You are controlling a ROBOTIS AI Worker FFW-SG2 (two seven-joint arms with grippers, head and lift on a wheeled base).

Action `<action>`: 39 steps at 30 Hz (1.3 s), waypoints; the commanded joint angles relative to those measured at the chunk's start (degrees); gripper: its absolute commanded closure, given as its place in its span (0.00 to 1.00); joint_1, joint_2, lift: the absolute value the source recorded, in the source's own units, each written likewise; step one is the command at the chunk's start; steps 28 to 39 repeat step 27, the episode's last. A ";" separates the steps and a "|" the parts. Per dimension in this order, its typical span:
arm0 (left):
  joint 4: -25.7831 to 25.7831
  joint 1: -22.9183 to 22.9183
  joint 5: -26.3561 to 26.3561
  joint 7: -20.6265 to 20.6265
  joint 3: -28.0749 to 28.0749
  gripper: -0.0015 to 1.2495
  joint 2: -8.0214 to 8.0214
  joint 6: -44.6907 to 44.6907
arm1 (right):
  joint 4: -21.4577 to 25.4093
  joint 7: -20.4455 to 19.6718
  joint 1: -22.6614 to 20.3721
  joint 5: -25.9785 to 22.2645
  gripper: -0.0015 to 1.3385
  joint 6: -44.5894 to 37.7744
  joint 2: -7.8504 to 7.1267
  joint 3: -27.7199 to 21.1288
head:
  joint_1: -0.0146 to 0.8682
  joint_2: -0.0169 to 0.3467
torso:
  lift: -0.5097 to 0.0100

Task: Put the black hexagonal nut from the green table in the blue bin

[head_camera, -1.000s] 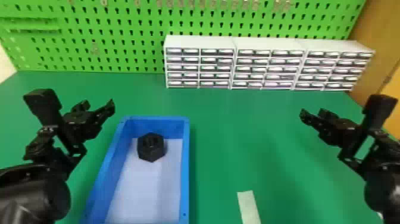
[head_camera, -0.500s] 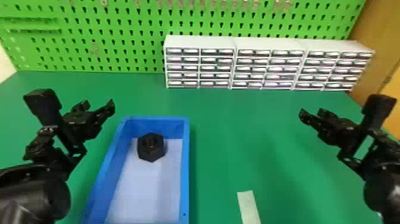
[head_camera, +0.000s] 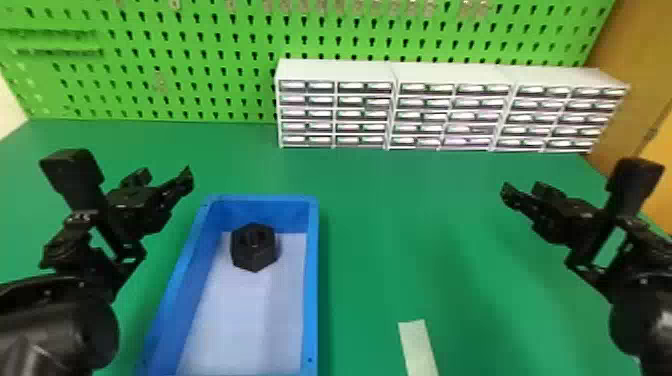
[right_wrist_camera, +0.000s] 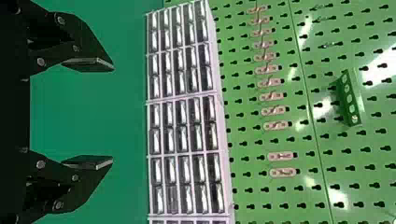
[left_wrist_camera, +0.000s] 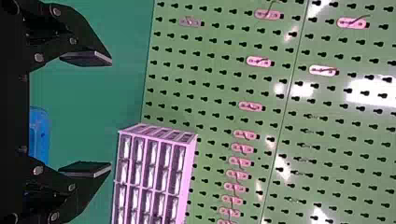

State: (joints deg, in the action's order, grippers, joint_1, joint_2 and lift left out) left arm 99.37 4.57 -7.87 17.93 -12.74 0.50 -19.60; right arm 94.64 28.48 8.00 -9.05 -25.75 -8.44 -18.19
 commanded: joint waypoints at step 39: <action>0.03 0.00 -0.12 0.00 0.17 0.36 -0.06 0.00 | -0.07 0.00 0.00 0.00 0.41 0.00 -0.09 0.35 | 0.80 0.07 | 0.79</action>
